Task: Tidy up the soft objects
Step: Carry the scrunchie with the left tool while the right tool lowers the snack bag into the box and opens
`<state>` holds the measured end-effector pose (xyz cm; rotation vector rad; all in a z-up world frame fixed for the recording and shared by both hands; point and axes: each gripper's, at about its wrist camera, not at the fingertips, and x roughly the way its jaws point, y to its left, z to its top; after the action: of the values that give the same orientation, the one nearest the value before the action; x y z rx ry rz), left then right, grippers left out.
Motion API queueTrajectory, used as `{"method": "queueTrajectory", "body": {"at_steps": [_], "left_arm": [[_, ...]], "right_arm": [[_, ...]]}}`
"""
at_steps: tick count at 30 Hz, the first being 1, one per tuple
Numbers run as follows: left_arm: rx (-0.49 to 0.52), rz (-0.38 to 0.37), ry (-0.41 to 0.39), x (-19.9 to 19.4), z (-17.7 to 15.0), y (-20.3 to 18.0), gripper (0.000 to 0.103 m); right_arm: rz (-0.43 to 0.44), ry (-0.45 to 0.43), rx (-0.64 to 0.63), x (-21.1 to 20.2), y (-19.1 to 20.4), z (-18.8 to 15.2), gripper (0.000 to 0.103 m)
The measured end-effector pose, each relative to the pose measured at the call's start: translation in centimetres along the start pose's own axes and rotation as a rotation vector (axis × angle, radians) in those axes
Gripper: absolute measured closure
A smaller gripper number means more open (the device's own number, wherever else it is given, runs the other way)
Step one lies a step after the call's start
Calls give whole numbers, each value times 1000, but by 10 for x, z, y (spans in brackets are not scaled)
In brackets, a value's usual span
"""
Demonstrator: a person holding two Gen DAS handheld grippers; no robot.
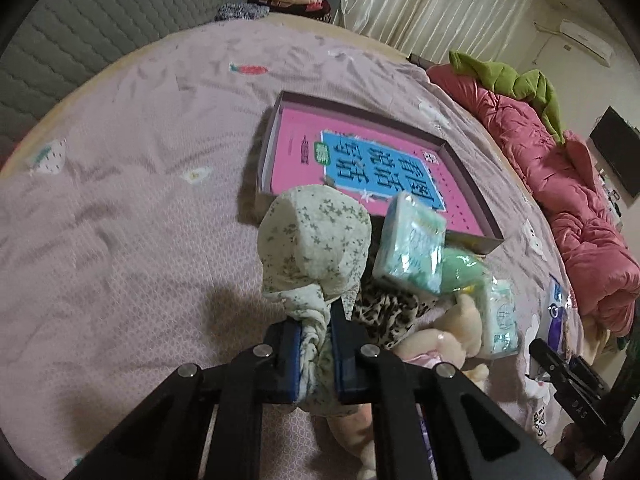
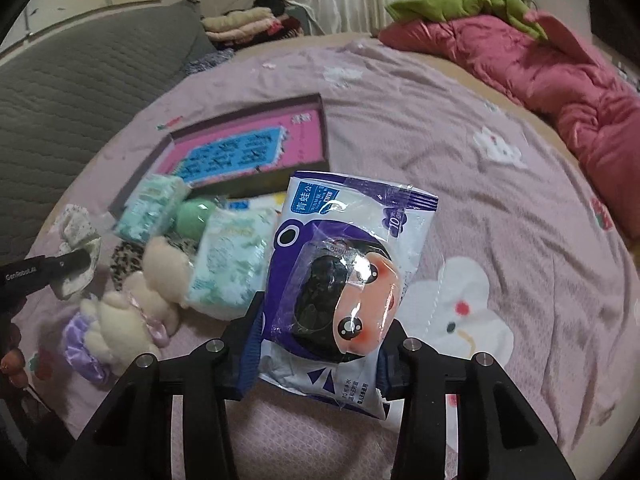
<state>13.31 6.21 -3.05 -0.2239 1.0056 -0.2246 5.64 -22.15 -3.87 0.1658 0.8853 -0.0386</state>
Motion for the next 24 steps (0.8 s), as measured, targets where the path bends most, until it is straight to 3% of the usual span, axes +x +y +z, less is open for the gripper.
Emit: {"method": "queueTrajectory", "body": {"at_steps": [13,24], "left_arm": [[49,49,-34,-2,33,-25,91],[88,79,1,41,77,-38,91]], "right_arm": [[53,-65,-129,11,27,47,57],[131,-71,-157,64,52,131,57]]}}
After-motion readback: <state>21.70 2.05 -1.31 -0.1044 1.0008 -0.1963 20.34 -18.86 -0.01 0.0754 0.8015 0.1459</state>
